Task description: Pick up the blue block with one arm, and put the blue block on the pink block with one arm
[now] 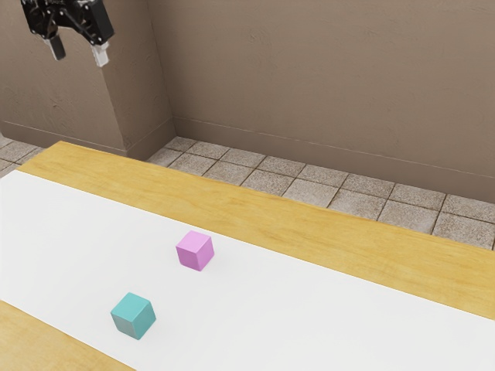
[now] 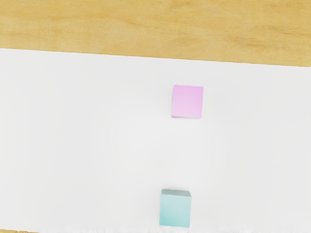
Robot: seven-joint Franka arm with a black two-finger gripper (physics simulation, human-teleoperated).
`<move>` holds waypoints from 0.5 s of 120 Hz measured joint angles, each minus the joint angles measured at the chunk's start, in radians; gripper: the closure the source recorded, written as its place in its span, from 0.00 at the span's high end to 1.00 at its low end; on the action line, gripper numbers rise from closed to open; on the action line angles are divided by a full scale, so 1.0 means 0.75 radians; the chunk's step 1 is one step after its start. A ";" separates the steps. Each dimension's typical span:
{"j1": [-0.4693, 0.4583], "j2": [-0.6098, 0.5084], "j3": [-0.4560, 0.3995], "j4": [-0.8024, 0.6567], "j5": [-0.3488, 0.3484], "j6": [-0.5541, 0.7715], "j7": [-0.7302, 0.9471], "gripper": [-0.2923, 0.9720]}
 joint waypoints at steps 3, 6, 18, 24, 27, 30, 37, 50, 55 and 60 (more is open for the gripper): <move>0.000 -0.001 0.002 -0.004 0.000 -0.004 0.001 0.77; 0.000 0.003 0.003 -0.008 -0.001 -0.007 0.002 0.77; 0.002 -0.013 0.007 -0.058 0.005 0.000 0.006 0.77; 0.003 -0.101 0.006 -0.241 0.008 0.060 0.008 0.77; 0.003 -0.152 0.005 -0.358 0.008 0.097 0.009 0.77; 0.002 -0.210 0.004 -0.487 0.006 0.138 0.009 0.77; 0.001 -0.311 0.005 -0.728 0.004 0.238 0.010 0.77; -0.001 -0.418 -0.001 -1.062 0.002 0.442 0.009 0.77; -0.001 -0.426 -0.008 -1.158 0.002 0.518 0.007 0.77; -0.001 -0.423 -0.019 -1.228 0.002 0.590 0.005 0.77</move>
